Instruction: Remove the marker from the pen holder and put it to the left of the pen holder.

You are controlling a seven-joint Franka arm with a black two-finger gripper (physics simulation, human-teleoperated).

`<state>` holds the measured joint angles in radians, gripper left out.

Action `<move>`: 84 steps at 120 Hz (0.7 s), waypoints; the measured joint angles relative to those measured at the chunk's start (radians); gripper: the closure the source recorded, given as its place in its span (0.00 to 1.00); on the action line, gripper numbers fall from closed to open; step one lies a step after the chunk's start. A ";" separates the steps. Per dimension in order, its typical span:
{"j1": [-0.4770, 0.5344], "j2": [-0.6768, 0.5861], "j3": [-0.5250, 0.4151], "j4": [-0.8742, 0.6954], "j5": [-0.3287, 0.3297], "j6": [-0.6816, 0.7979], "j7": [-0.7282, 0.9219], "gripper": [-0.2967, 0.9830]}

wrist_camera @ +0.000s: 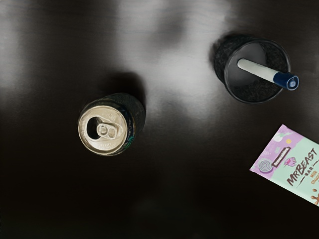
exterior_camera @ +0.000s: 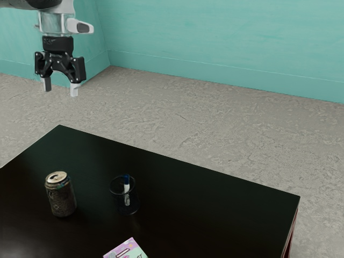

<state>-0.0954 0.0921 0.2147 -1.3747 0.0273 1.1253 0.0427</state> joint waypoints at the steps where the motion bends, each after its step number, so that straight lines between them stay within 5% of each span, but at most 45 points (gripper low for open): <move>1: 0.001 0.000 0.000 -0.001 0.000 0.017 0.001 0.23; 32: -0.009 0.008 -0.002 -0.006 -0.002 0.306 0.028 0.23; 54: -0.059 0.155 -0.043 -0.020 0.019 0.520 0.053 0.23; 84: -0.023 -0.080 -0.116 -0.711 0.028 1.162 0.105 0.23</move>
<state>-0.1182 0.0125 0.0990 -2.0860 0.0556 2.2872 0.1480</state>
